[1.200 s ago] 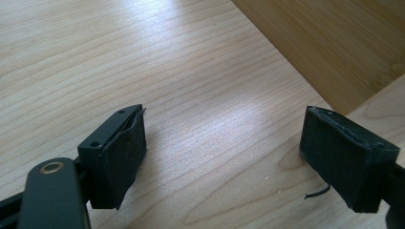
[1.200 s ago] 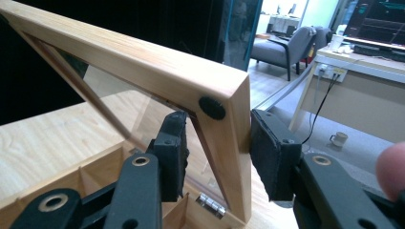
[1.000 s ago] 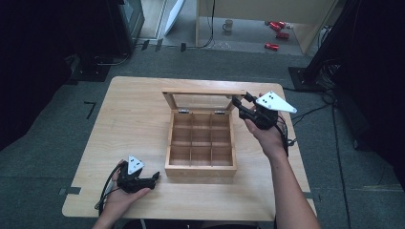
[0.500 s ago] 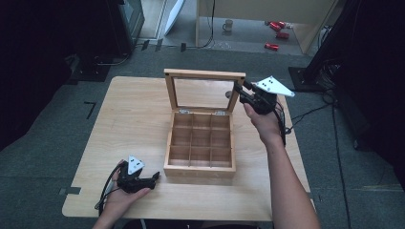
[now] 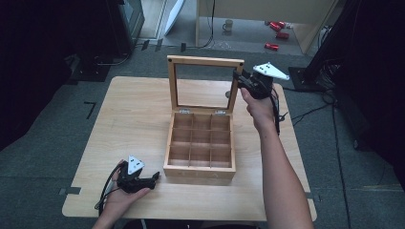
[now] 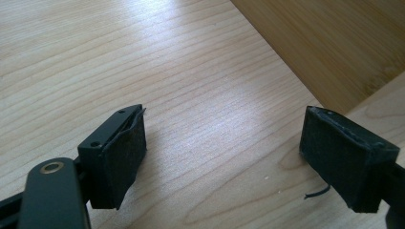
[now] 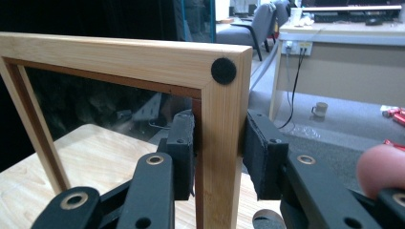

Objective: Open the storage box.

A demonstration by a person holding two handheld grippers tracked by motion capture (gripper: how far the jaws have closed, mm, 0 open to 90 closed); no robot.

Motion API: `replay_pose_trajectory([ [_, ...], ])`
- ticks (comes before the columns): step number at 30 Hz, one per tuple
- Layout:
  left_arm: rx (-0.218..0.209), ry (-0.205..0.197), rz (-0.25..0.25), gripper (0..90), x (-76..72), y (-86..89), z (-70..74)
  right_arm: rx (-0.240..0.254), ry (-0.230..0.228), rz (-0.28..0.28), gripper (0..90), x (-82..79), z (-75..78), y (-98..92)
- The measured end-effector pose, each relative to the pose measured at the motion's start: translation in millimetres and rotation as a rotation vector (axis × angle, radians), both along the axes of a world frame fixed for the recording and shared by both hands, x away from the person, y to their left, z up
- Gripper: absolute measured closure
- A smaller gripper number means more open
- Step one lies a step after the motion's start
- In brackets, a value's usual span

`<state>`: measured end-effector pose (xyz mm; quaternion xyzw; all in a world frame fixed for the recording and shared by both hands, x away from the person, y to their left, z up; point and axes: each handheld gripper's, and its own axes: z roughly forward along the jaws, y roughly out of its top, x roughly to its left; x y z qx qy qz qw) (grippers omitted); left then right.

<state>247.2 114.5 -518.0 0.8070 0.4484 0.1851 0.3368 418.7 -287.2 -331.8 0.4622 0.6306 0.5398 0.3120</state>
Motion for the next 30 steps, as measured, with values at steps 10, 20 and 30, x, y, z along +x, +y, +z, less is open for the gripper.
replay_pose_trajectory([
  [10, 0.011, -0.005, 0.0, 16.3, -0.3, -1.3, -0.2, 0.032, 0.059, -0.049, 67.1, 26.3, -0.7, 2.4],
  [20, 0.009, -0.005, 0.001, 16.3, -0.6, -1.4, -0.3, 0.054, 0.105, -0.124, 67.0, 45.6, -3.6, 8.7],
  [30, 0.01, -0.006, 0.0, 16.3, -0.6, -1.4, -0.3, 0.086, 0.109, -0.136, 60.7, 45.7, -3.7, 9.5],
])
